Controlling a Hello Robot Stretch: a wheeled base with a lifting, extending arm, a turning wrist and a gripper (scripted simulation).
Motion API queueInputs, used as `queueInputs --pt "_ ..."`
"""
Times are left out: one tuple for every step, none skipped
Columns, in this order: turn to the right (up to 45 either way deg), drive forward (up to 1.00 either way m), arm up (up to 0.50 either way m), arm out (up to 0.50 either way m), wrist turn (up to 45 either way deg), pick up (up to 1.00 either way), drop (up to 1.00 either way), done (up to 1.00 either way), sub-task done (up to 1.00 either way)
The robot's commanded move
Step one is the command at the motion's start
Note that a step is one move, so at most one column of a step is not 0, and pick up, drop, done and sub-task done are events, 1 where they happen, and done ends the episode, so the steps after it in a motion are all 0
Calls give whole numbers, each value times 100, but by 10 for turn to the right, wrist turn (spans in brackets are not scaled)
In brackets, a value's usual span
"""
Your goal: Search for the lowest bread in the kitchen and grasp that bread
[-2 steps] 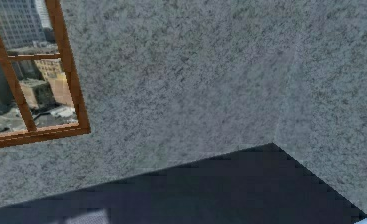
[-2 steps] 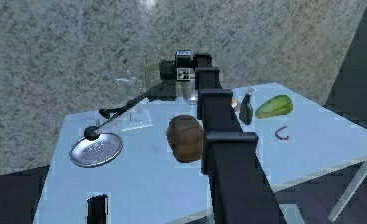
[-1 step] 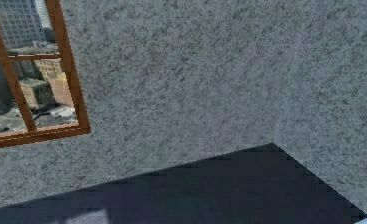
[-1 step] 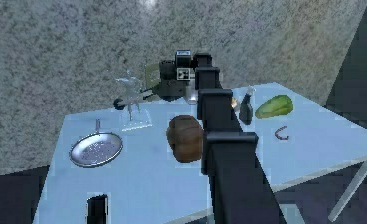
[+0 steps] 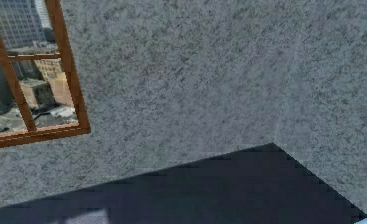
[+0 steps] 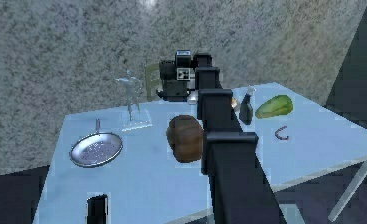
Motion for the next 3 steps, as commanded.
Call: queueInputs --pt "0 0 -26 0 0 0 0 0 0" --pt "0 0 0 0 0 100 0 0 0" --pt "0 0 10 0 0 0 0 0 0"
